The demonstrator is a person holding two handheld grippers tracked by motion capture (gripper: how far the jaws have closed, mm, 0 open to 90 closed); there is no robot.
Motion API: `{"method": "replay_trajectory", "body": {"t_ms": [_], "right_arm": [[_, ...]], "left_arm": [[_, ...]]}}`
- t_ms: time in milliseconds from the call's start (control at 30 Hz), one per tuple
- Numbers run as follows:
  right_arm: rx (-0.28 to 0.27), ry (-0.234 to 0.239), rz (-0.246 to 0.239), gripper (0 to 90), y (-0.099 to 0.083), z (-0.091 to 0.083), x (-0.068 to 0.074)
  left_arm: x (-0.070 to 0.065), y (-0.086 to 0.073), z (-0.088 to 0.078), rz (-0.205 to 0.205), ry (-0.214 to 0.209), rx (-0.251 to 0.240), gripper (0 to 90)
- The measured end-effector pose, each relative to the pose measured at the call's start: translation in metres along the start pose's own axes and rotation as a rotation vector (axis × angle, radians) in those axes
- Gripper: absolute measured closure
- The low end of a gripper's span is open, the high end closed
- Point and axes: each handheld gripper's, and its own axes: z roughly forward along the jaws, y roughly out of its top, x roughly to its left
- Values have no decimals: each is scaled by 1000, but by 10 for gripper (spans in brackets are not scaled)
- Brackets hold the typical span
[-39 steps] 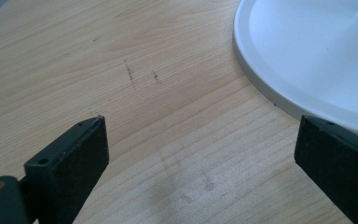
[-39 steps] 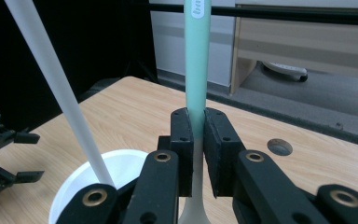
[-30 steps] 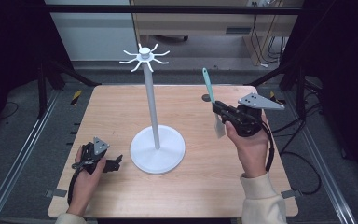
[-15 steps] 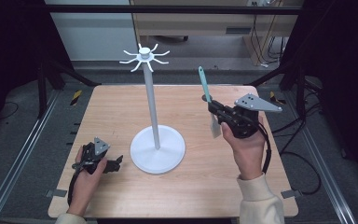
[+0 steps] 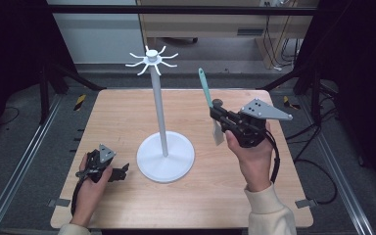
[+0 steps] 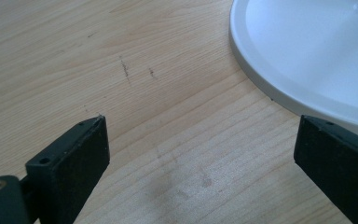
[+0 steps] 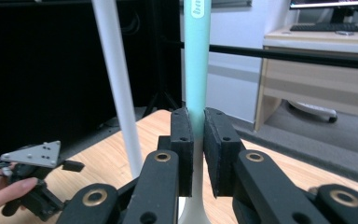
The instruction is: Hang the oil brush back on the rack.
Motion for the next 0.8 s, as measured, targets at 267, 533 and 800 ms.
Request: {"method": "replay_trajectory", "body": {"t_ms": [267, 533, 800], "right_arm": [[-35, 47, -21, 825, 9, 0, 11], [-65, 97, -19, 826, 17, 5, 15], [-76, 132, -40, 826, 26, 11, 24]], "left_arm": [[-1, 0, 1, 7, -4, 6, 31], [-1, 0, 0, 11, 3, 0, 33], [-1, 0, 0, 10, 6, 1, 33]]}}
